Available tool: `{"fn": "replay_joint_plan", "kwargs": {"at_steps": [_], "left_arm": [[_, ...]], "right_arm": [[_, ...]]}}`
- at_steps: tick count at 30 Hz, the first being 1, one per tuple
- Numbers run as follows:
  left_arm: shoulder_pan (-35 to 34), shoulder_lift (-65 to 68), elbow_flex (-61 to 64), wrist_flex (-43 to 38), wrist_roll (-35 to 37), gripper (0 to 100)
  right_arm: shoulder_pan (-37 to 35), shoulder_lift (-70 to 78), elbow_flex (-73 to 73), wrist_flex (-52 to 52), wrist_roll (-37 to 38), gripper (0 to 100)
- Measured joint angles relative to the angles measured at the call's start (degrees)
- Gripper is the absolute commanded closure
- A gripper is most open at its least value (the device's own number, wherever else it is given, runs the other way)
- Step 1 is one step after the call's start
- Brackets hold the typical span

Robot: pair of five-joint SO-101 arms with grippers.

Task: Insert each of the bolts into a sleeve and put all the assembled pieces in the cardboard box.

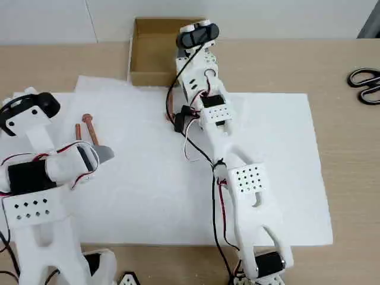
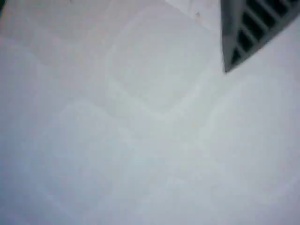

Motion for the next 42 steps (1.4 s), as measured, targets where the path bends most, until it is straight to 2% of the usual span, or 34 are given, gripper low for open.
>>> {"fn": "replay_joint_plan", "kwargs": {"at_steps": [7,11,15,20,26,35,42], "left_arm": [[0.0,0.0,0.09,0.0,0.0,69],[-0.09,0.0,0.18,0.0,0.0,69],[-0.09,0.0,0.18,0.0,-0.44,69],[-0.09,0.0,0.18,0.0,-5.36,69],[-0.09,0.0,0.18,0.0,-10.9,69],[-0.09,0.0,0.18,0.0,-11.6,69],[-7.21,0.0,0.18,0.0,-11.69,69]], "right_arm": [[0.09,2.02,-8.26,4.48,0.0,81.9],[0.0,2.02,-14.07,10.64,0.0,81.9],[0.18,2.02,-22.86,20.57,0.0,81.9],[0.97,1.76,-32.88,36.31,0.0,81.9],[2.81,0.62,-33.41,52.4,0.0,81.9],[-0.97,-15.91,-34.02,84.04,0.0,81.9],[-4.84,-14.86,-34.11,88.53,0.0,81.9]]}}
